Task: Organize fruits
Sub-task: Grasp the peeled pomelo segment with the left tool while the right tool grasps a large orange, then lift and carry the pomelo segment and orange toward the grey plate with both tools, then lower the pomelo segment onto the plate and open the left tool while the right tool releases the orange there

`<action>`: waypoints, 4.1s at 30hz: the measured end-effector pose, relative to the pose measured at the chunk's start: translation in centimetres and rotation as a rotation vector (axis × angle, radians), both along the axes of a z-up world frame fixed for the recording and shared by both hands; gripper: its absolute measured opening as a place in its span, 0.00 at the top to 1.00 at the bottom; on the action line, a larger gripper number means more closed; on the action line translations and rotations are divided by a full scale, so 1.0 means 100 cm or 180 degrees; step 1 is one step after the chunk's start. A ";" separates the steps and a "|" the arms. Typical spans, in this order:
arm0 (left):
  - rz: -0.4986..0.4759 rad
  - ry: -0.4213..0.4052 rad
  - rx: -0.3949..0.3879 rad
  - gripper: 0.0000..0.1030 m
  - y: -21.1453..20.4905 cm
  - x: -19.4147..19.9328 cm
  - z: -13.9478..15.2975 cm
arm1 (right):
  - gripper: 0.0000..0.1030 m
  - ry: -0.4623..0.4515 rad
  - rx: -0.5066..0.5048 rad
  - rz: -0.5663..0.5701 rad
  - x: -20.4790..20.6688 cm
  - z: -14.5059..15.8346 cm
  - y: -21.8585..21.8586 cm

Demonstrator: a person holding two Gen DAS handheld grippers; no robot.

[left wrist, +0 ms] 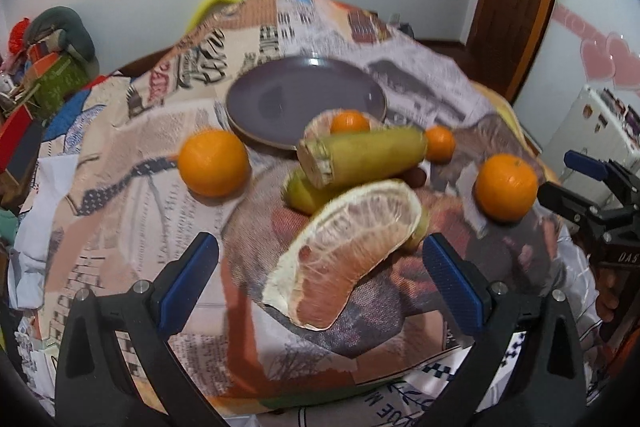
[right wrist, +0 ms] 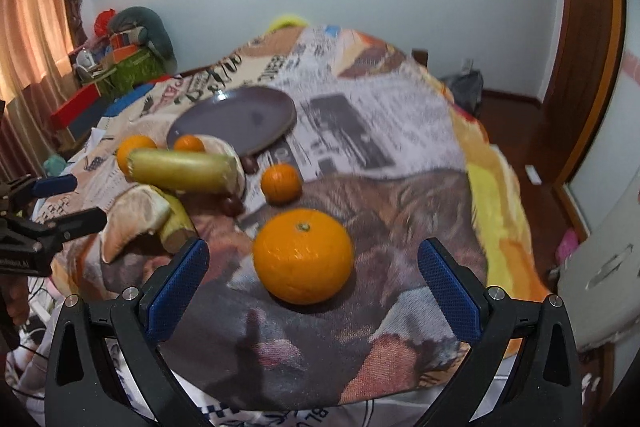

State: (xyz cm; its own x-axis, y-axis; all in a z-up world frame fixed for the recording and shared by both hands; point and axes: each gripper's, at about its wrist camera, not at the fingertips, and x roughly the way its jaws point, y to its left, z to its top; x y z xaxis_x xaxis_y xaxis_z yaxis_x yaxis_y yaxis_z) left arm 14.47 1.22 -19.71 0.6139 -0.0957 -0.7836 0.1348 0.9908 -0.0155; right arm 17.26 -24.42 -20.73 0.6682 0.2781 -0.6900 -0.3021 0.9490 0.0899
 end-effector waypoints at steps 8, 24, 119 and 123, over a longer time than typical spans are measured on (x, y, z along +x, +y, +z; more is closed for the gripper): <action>-0.0095 0.0191 0.0024 0.00 -0.002 0.018 -0.026 | 0.00 0.0281 0.0131 0.0041 0.013 -0.019 -0.004; -0.0345 0.0279 -0.0013 0.39 -0.004 0.028 -0.043 | 0.28 0.0445 0.0197 0.0244 0.026 -0.033 0.012; 0.0397 -0.0417 -0.0369 0.78 0.076 0.208 0.007 | 0.35 0.0060 -0.0033 0.1010 0.206 0.002 0.132; 0.0406 -0.0290 -0.0374 0.77 0.079 0.210 -0.002 | 0.35 0.0236 -0.0131 0.1064 0.213 -0.010 0.137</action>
